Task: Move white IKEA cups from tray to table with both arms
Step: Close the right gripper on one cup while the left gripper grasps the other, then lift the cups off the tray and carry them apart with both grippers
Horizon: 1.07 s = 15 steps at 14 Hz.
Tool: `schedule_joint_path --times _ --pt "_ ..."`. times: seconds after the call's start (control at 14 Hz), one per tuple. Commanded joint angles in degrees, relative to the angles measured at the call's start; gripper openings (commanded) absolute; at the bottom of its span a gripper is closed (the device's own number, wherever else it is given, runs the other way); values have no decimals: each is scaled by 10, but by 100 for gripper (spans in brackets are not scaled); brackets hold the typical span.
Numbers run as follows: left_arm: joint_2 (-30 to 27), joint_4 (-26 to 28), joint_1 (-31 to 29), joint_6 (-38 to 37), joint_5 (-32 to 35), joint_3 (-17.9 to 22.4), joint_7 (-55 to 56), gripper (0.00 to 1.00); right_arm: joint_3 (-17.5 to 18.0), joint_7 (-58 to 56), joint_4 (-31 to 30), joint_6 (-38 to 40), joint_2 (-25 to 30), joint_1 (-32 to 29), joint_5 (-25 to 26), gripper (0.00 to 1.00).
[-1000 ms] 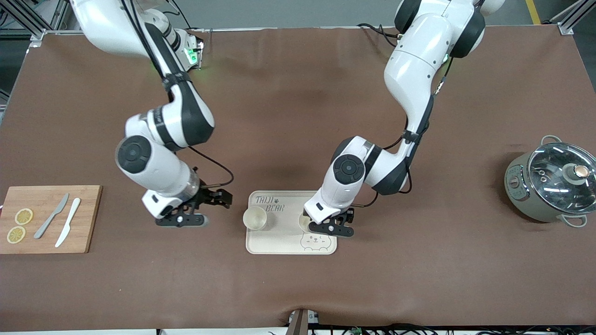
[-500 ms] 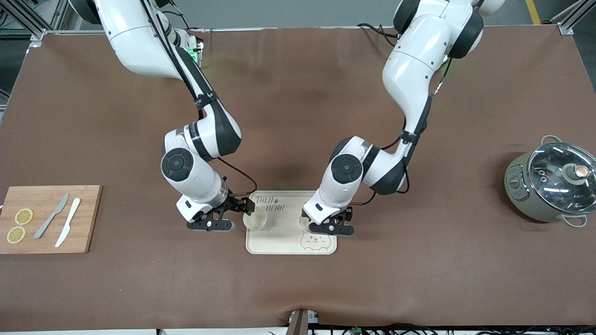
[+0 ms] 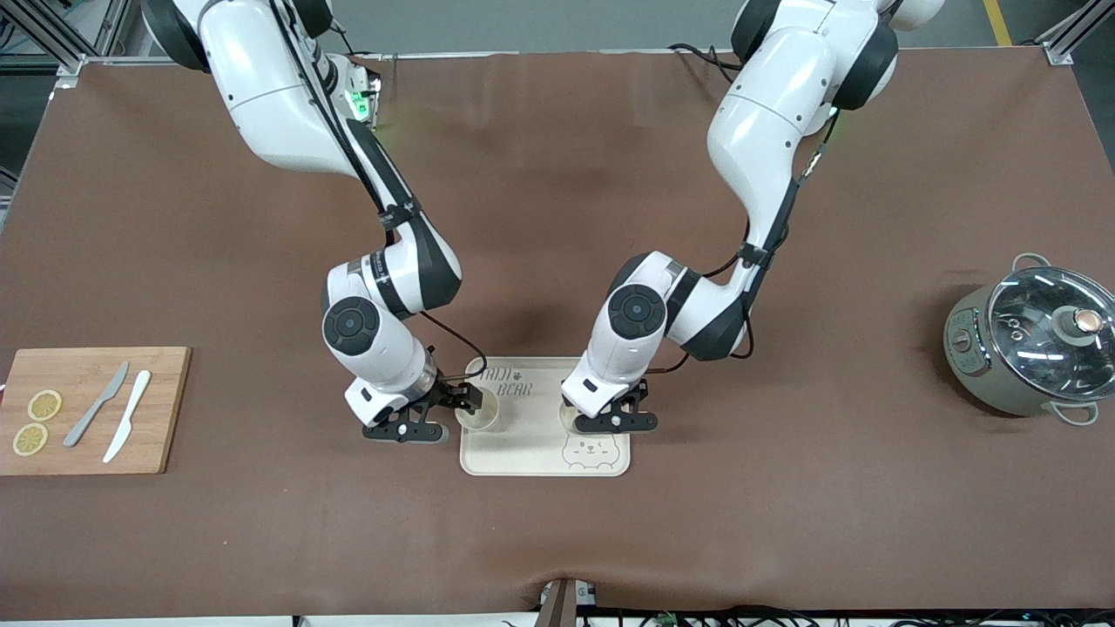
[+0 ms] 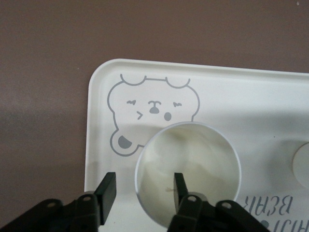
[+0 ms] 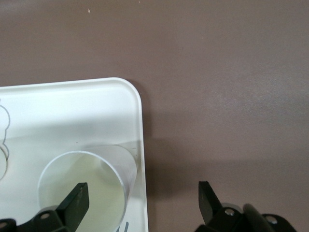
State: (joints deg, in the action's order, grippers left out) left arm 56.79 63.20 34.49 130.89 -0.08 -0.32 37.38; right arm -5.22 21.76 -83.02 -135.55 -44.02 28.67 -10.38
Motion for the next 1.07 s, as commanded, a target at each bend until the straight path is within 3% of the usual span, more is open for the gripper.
schedule_joint_path --times 0.0,0.21,0.43,0.57,0.64,0.79,0.86,1.0 --pt "3 -6 6 2 -14 9 5 0 -6 4 16 4 -7 13 -13 93" --pt "-1 -6 2 0 -15 9 3 0 -6 3 16 4 -7 20 -11 50" --pt "-34 -4 -3 -31 -15 9 3 0 -6 -1 16 4 -7 20 -8 19" --pt "-77 -4 -21 -122 -11 10 -2 0 -6 -5 16 3 -7 20 -5 11" --pt "-100 -4 -33 -163 -11 8 -19 0 -6 -4 16 3 -7 20 -4 2" --pt "-155 6 -53 -235 -16 8 -65 0 -6 -1 16 4 -6 20 -7 0" --pt "-184 25 -69 -262 -16 7 -84 0 -6 1 17 5 -5 20 -8 0" --pt "-258 116 -100 -263 -16 7 -138 0 -6 2 19 11 2 15 -9 0"
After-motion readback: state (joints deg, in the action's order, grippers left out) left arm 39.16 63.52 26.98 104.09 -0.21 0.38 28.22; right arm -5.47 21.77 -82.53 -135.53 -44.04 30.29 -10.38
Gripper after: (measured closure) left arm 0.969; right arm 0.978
